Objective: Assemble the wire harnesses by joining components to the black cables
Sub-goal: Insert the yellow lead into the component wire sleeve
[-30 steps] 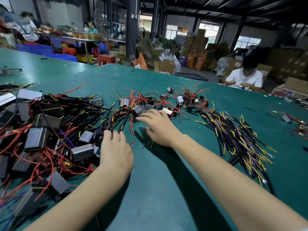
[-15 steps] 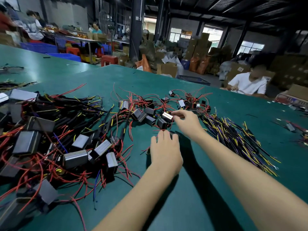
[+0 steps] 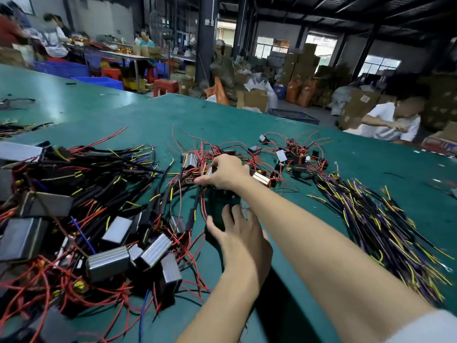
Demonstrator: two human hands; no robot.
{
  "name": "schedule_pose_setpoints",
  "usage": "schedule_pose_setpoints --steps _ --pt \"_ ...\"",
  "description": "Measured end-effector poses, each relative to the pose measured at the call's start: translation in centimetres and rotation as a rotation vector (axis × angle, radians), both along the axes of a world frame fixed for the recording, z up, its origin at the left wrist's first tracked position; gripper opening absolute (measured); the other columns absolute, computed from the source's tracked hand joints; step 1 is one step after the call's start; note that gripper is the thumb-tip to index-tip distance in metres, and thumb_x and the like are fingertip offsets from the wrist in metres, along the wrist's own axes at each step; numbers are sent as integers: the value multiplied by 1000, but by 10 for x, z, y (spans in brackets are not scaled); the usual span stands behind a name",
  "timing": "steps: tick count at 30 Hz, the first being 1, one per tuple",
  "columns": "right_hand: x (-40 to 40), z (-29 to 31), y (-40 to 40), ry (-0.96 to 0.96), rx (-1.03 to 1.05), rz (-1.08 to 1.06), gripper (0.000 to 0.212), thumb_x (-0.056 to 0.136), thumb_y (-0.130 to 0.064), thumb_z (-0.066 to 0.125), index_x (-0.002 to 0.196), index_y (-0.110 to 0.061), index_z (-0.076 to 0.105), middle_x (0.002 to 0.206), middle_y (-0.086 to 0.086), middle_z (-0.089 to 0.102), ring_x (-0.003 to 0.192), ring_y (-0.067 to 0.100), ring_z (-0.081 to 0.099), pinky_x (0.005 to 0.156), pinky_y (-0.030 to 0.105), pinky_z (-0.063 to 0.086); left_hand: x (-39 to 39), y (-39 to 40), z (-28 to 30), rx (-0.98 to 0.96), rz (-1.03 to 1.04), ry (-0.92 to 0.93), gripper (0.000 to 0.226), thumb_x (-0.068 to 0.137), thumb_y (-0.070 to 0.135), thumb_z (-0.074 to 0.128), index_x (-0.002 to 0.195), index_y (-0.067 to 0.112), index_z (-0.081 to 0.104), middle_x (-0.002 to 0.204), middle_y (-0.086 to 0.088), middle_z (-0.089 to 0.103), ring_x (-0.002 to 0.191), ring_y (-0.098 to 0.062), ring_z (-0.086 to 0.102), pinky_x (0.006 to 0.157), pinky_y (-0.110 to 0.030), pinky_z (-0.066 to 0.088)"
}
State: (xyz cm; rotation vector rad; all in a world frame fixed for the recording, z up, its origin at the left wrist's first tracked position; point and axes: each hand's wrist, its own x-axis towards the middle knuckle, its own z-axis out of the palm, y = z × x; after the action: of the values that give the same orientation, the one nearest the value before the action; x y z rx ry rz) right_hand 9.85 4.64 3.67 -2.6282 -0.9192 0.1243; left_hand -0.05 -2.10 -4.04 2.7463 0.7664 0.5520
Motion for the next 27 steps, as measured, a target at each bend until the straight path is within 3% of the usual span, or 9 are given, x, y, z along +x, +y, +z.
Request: schedule_pose_setpoints --steps 3,6,11,15,18,21,24,27 --pt "6 3 -18 130 212 10 45 70 -51 78 84 -12 60 94 11 70 99 29 62 90 40 45 0 -1 2 -76 17 -127 42 86 22 46 127 22 44 134 -4 41 133 -26 29 110 -53 6" --pt "13 8 -45 202 466 -2 36 76 -37 79 89 -7 64 89 13 70 84 24 62 76 33 46 0 4 4 -140 73 -254 46 85 20 51 130 21 45 144 -6 36 137 -25 27 111 -47 13" --pt "27 10 -90 237 606 -144 40 78 -21 75 110 -8 55 93 1 57 87 18 56 80 35 49 -4 6 18 -160 67 -606 52 77 13 63 127 15 53 143 -17 38 132 -35 34 103 -42 19" --pt "35 9 -118 278 701 -221 25 80 -10 70 100 -11 54 93 9 58 82 24 57 75 40 52 -8 12 25 -201 48 -811 61 75 10 61 133 19 43 153 -21 19 140 -34 19 110 -45 15" --pt "36 9 -133 411 841 -233 17 86 -3 61 102 -6 56 84 9 56 67 20 55 58 27 47 -9 18 25 -308 38 -859 64 79 13 55 139 20 34 158 -16 8 144 -23 11 109 -33 9" --pt "26 17 -144 619 1165 -221 12 90 4 51 91 -6 56 78 8 53 58 15 51 47 19 43 -7 22 22 -479 -47 -850 55 86 3 54 138 11 37 155 -14 23 143 -22 20 111 -24 11" --pt "15 30 -161 790 1462 -183 21 91 5 43 96 -10 57 76 4 57 60 13 49 43 16 40 -5 20 20 -578 -138 -809 42 88 0 53 130 8 49 134 -6 51 128 -22 44 108 -21 27" --pt "-2 32 -183 860 1439 -76 23 92 2 41 108 -10 51 79 1 60 66 12 53 47 18 40 -5 13 24 -698 -265 -789 28 91 4 55 117 14 59 114 0 64 107 -15 59 98 -30 45"
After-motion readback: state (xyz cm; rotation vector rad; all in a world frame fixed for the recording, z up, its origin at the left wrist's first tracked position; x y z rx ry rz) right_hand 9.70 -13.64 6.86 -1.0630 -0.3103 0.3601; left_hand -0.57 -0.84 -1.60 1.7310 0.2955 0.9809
